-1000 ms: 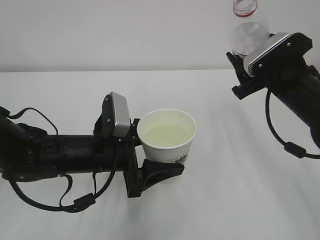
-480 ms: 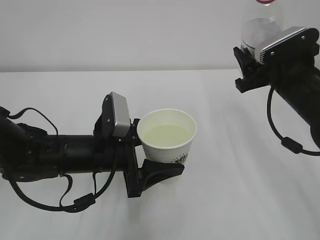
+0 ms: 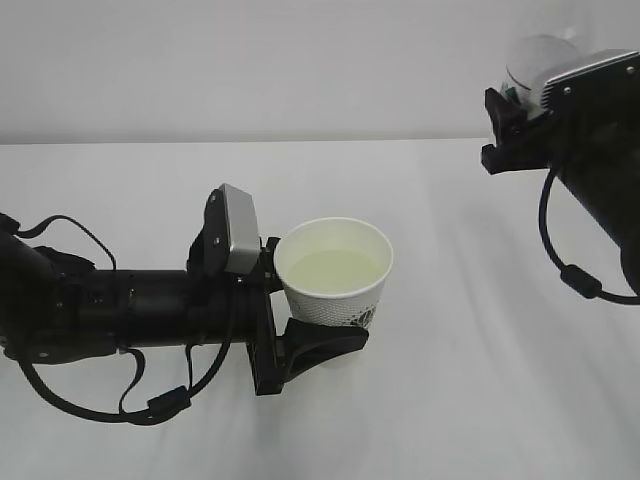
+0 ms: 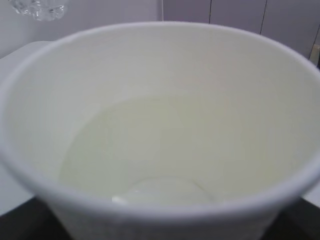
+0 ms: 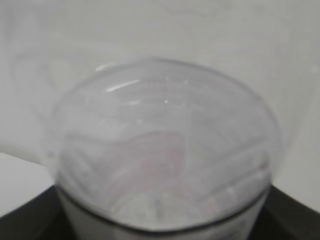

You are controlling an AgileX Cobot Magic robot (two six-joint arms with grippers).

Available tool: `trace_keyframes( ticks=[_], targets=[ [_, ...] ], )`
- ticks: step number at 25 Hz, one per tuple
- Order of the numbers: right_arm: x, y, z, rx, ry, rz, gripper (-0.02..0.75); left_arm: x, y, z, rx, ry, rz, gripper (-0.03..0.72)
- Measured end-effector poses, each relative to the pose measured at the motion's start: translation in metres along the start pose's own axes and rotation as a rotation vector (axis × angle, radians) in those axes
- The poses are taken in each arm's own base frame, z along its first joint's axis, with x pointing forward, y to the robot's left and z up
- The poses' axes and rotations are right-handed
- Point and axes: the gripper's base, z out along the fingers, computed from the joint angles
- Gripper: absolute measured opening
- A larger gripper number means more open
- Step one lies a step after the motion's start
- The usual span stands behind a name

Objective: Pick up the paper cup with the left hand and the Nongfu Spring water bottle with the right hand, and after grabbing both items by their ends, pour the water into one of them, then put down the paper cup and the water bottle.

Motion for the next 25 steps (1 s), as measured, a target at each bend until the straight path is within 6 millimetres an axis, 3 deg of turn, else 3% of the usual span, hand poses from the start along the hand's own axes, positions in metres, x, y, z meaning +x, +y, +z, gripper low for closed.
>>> trace_keyframes(
  ticks=[16, 25],
  targets=[
    [0.017, 0.000, -0.002, 0.020, 0.187, 0.171, 0.540, 0.000, 0.000, 0.000, 0.000, 0.000, 0.000, 0.599],
    [0.023, 0.001, -0.003, 0.013, 0.254, 0.181, 0.540, 0.000, 0.000, 0.000, 0.000, 0.000, 0.000, 0.599]
  ],
)
